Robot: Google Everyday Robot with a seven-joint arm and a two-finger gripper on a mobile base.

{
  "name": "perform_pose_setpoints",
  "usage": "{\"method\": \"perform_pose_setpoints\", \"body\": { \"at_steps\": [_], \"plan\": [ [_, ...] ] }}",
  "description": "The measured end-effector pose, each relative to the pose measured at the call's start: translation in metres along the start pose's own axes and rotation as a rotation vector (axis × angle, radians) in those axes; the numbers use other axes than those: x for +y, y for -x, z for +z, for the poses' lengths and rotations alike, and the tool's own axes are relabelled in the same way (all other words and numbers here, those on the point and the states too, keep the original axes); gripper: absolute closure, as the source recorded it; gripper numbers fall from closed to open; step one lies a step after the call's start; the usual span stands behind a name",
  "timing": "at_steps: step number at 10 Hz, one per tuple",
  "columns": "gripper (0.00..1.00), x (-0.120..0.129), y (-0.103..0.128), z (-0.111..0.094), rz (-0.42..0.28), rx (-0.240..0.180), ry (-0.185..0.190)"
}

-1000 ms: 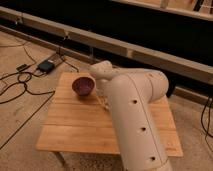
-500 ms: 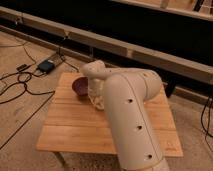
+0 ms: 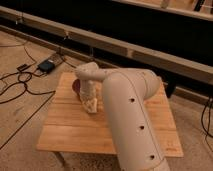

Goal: Wipe the white sponge on the table

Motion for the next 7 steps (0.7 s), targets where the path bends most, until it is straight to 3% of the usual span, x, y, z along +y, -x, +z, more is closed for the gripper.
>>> {"method": "perform_pose_setpoints", "body": {
  "at_steps": [3,7],
  "plan": [
    [1.0,0.006,-0.029,0.01,-0.008,0.059,0.018],
    [1.0,-0.004,-0.061,0.019,0.026,0.125,0.032]
  ]
}}
